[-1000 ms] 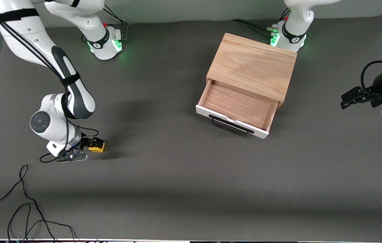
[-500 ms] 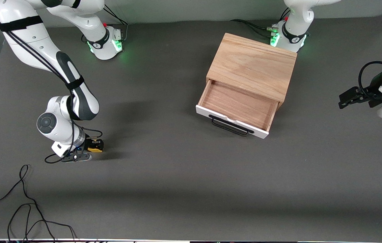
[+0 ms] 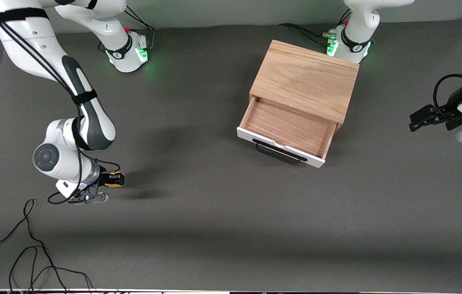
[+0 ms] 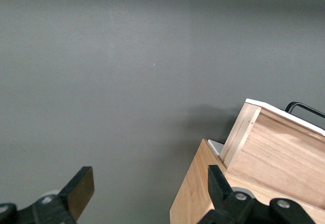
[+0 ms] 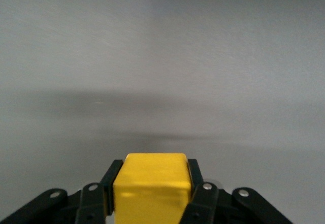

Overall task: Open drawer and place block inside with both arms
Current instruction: 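Carry the yellow cube with the right gripper over the open drawer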

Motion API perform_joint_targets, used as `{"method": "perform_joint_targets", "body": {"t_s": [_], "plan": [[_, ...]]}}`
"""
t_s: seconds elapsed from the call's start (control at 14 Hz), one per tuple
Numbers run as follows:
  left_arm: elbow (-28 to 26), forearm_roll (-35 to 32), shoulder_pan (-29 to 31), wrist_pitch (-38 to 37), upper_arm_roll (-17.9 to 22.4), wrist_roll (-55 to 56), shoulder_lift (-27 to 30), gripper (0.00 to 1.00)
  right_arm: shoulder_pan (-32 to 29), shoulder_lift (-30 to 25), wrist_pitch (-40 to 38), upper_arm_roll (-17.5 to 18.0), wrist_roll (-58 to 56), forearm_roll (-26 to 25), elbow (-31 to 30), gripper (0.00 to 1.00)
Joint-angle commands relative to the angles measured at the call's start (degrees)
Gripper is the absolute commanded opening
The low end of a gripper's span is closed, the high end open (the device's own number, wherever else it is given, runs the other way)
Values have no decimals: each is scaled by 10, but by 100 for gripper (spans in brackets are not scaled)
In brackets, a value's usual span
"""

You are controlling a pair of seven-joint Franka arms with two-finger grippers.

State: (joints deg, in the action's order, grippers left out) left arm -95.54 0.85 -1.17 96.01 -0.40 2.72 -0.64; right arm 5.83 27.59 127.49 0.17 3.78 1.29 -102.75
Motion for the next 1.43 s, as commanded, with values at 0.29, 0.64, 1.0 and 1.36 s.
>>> {"method": "perform_joint_targets", "body": {"t_s": [0.29,0.64,1.0,1.36], "plan": [[28,5,-11,2,11,-16,-15,100,3,11,-217,153,295,9,223,31],[32,3,-13,-16,10,-17,-16,100,85,36,-248,217,504,10,341,31],[31,-2,-12,-18,-1,-18,-18,100,231,112,-215,229,672,-44,434,31],[29,-2,-3,-20,0,-18,-15,100,312,186,-101,228,747,-120,436,31]]}}
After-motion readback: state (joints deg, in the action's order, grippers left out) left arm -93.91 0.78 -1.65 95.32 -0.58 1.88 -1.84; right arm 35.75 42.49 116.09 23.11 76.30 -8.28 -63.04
